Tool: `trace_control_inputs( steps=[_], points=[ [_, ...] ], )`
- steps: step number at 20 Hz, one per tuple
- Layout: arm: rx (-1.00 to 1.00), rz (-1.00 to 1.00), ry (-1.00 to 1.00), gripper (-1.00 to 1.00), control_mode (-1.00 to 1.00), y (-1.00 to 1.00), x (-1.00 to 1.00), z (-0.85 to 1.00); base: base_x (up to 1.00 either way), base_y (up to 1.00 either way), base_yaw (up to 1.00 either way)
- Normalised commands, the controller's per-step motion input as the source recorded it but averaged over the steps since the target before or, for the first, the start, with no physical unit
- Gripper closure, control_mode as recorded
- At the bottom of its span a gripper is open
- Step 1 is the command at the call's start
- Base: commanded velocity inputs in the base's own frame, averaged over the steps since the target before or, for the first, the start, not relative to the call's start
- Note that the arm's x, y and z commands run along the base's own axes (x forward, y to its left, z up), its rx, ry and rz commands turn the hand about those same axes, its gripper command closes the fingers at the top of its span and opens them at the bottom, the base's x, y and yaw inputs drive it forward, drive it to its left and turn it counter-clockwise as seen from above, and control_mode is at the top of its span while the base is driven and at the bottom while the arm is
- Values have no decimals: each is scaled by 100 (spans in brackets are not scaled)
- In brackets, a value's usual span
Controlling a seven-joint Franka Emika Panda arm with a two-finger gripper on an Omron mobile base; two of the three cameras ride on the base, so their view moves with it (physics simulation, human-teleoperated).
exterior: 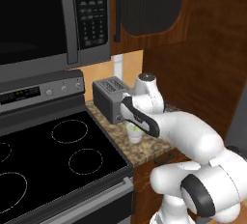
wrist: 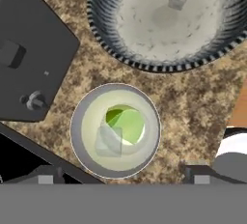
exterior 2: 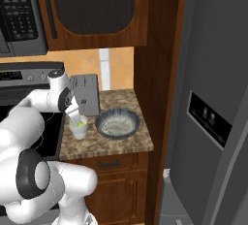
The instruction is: Grab a lemon wedge from the fridge and one ice cube from the ice bowl, and put them in the glass of lemonade.
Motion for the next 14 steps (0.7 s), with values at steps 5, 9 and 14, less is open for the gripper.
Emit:
trace_control_inputs(
  steps=[5,9,14],
  points=[
    [-8,2,-46,-100,-100,4,-100,9,0,0,0],
    [-20,2,-68,-100,-100,28,-100,85,0,0,0],
    [-14,0,-34,-100,-100,28,-57,49,0,0,0]
  ],
)
